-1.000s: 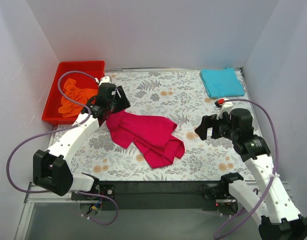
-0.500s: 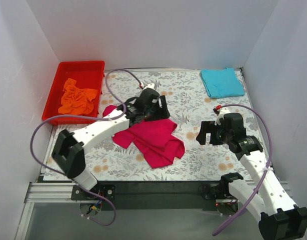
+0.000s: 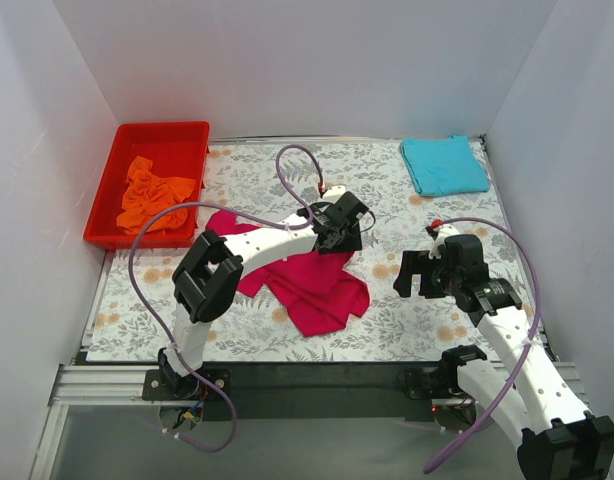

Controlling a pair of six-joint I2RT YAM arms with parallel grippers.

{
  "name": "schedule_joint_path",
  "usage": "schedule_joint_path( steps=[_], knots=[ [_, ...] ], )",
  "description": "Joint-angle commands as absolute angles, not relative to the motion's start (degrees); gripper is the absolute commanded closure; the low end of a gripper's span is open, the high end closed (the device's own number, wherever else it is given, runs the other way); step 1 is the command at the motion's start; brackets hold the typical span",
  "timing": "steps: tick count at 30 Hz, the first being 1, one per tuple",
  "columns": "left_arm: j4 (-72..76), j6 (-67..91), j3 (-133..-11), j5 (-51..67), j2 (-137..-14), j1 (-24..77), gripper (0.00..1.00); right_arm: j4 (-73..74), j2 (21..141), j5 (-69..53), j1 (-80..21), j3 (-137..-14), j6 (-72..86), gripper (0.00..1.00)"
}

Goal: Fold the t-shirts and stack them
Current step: Flatten the tshirt out

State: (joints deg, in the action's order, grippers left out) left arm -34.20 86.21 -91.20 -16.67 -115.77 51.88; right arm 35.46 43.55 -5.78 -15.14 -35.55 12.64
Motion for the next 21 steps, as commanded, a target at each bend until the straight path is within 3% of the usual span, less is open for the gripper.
schedule_joint_path(
  steps=[1, 8, 15, 21],
  knots=[
    [-36.03, 87.63, -94.04, -22.41, -115.74, 51.86, 0.47, 32.17, 42.71, -6.77, -15.29, -34.45, 13.36, 0.15],
    [-37.71, 88.77, -94.92, -24.87, -117.51, 51.86, 0.59, 31.29, 42.80, -7.56, -15.21, -33.49, 13.01, 0.15],
    [-37.09, 89.74, -91.94, -24.43, -116.37, 51.86, 0.82, 31.03, 42.19, -7.91, -15.29, -33.22, 13.01, 0.15],
    [-33.14, 90.26, -88.07, -22.68, -114.53, 51.86, 0.89, 30.94, 42.10, -8.53, -15.29, -33.05, 13.01, 0.15]
  ],
)
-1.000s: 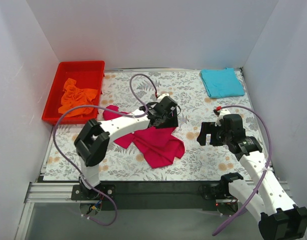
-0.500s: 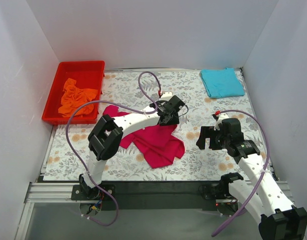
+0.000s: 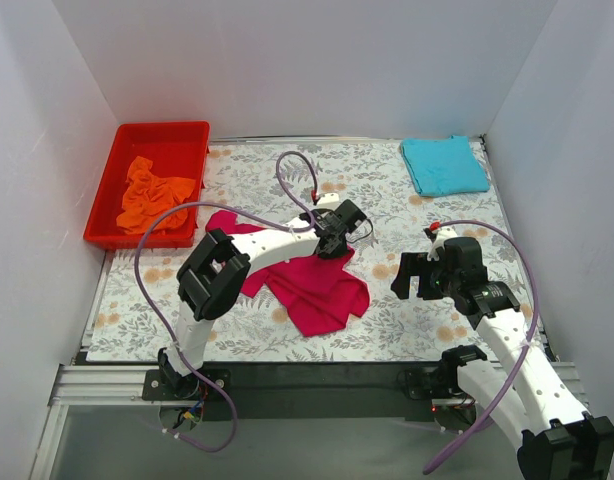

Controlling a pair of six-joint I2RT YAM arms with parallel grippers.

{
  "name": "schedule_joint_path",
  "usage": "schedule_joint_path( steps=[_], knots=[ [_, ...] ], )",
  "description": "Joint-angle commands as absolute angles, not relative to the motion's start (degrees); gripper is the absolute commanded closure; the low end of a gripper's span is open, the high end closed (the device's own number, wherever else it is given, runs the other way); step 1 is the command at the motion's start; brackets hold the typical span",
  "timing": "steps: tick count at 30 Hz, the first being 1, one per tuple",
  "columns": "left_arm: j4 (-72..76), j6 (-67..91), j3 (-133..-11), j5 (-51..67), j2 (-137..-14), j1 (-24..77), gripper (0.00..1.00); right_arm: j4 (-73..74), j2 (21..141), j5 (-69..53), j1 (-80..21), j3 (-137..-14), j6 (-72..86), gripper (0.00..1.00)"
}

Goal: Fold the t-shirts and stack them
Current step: Flatten the tshirt out

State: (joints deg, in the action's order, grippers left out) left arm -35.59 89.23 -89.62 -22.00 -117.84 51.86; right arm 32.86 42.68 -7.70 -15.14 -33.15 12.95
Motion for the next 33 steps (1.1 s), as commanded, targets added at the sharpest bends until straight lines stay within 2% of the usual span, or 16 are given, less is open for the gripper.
schedule_joint_path(
  steps=[1, 16, 25, 33],
  knots=[
    [-32.18, 90.44, -87.46, -22.24, -114.52, 51.86, 0.89, 31.02, 42.10, -8.79, -15.29, -33.05, 13.09, 0.15],
    [-29.79, 94.57, -88.06, -22.76, -111.18, 51.86, 0.54, 30.94, 41.22, -9.49, -15.21, -33.22, 12.83, 0.15],
    [-35.33, 94.75, -93.77, -23.64, -118.12, 51.86, 0.52, 30.85, 41.31, -9.67, -15.29, -33.13, 12.57, 0.15],
    [-35.86, 94.57, -93.43, -23.12, -119.36, 51.86, 0.56, 30.50, 41.40, -10.81, -15.29, -32.70, 12.74, 0.15]
  ],
)
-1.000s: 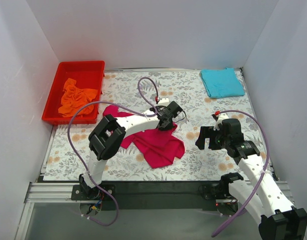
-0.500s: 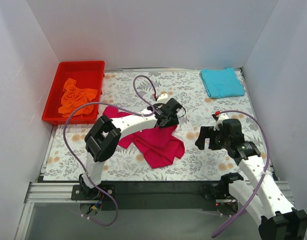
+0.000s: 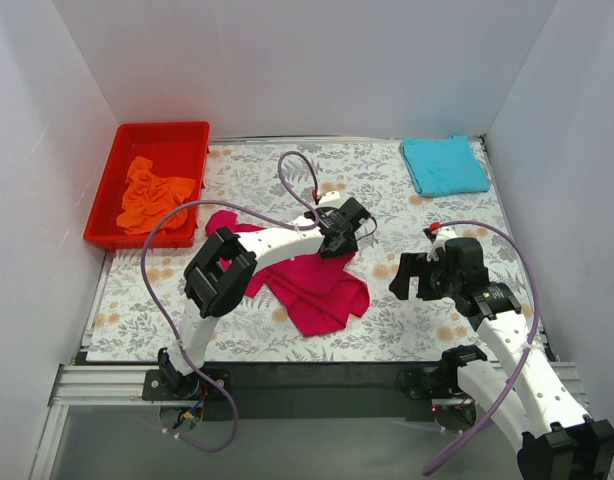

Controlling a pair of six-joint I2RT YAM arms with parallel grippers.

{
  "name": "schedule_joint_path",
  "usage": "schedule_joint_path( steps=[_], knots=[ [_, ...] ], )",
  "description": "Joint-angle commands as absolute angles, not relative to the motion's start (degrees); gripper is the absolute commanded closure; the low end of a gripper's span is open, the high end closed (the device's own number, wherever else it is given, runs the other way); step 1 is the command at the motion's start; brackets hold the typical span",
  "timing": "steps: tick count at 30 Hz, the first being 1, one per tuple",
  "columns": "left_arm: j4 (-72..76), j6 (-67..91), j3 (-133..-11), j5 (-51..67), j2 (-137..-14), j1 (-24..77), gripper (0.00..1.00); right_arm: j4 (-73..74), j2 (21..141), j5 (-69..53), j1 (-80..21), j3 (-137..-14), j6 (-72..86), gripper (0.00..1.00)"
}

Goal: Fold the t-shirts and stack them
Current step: Flatten the tshirt out

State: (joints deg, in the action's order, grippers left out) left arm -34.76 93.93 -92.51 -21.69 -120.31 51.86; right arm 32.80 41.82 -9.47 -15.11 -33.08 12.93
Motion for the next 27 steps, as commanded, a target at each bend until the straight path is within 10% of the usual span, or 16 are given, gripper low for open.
schedule_joint_path(
  steps=[1, 15, 27],
  knots=[
    [-35.60, 94.83, -93.17, -22.77, -119.36, 51.94, 0.57, 30.41, 41.48, -11.33, -15.29, -32.70, 12.74, 0.15],
    [-32.52, 96.24, -87.10, -20.92, -114.10, 52.12, 1.00, 26.55, 43.33, -17.66, -15.29, -31.64, 12.92, 0.16],
    [-31.64, 94.22, -70.94, -19.96, -94.32, 52.12, 1.00, 8.36, 53.51, -29.97, -16.70, -33.40, 24.16, 0.25]
  ],
)
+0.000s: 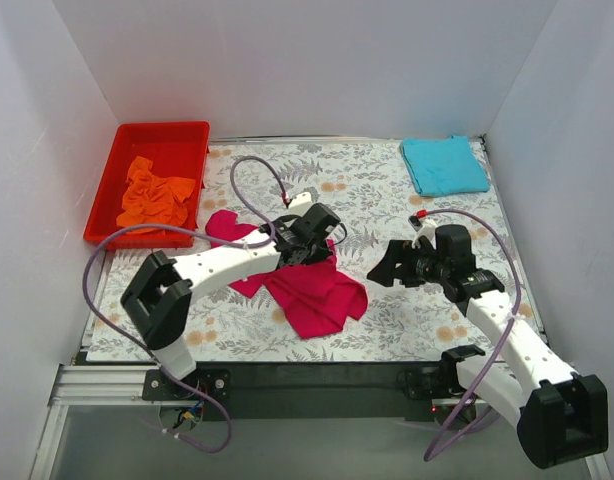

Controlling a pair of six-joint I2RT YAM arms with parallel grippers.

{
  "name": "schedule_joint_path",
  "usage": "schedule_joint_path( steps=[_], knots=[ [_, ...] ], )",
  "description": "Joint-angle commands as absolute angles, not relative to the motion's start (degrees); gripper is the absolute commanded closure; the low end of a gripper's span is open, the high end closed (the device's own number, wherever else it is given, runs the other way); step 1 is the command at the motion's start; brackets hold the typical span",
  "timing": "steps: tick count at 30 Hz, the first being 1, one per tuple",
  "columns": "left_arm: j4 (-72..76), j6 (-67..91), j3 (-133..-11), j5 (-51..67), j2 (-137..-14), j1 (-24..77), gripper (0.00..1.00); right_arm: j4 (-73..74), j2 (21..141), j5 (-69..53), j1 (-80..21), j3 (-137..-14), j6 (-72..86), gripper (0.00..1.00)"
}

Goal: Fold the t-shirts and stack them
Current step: Flatten the tshirt out

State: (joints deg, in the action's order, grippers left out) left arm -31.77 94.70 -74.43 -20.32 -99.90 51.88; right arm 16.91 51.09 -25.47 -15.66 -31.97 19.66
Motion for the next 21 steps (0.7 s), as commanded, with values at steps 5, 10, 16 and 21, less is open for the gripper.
schedule_joint_path(
  steps=[5, 10, 16, 21],
  knots=[
    [-30.15, 96.93, -61.36, -18.02, -84.84, 52.12, 1.00, 1.15, 58.79, -29.71, -22.05, -33.92, 30.31, 0.27],
    [-22.60, 99.23, -52.39, -16.00, -81.47, 52.12, 1.00, -7.27, 66.43, -26.46, -29.16, -33.58, 34.80, 0.27],
    [-18.37, 100.46, -49.49, -15.55, -82.18, 52.03, 1.00, -9.75, 74.96, -23.21, -34.27, -37.61, 35.86, 0.30],
    [-15.91, 100.55, -47.20, -15.82, -80.95, 52.12, 1.00, -10.81, 78.91, -21.01, -35.24, -41.73, 35.95, 0.33]
  ],
)
